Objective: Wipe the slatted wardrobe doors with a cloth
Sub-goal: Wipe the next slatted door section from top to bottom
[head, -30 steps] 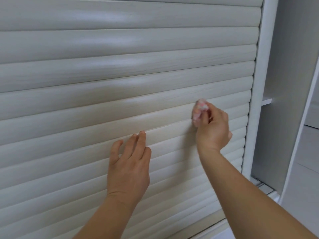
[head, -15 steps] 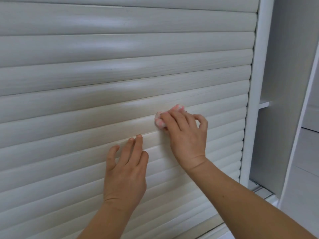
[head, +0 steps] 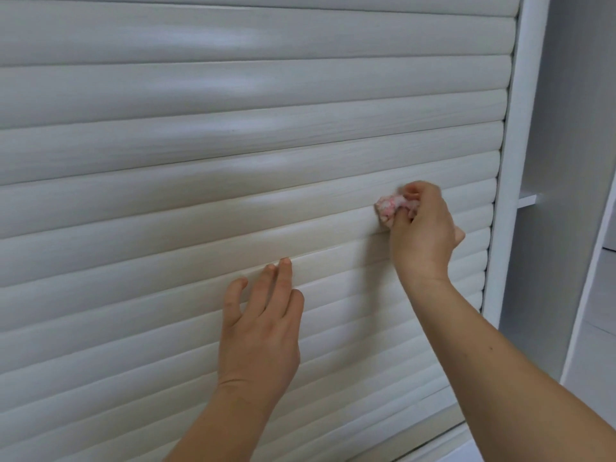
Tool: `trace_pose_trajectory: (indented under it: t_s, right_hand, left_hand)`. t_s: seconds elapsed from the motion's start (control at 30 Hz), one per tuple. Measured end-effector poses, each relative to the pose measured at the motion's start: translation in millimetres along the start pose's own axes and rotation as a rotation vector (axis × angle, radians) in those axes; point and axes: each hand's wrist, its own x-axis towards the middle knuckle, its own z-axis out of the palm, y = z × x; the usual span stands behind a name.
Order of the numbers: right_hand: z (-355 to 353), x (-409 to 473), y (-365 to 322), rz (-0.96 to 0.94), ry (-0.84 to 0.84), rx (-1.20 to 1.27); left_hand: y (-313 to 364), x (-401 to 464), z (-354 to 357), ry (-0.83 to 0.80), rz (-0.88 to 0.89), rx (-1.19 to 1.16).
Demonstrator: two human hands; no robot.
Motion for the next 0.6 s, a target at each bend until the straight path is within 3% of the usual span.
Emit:
trace_pose_trajectory:
  t_s: [0.1,0.47,0.6]
  right_hand:
    - [3,-9,-13,0.003,-0.022,0.020]
    - [31,-67,-65,-0.457,-0.150,0.036]
    - [13,-39,-43,-0.372,-0.129,-0.027]
  left_hand:
    - [0,1,2,0.007,0.000,-0.019]
    - [1,1,9,0.066,-0.047,-0.042]
    - [2,2,1,0.005,-0.046,-0.031]
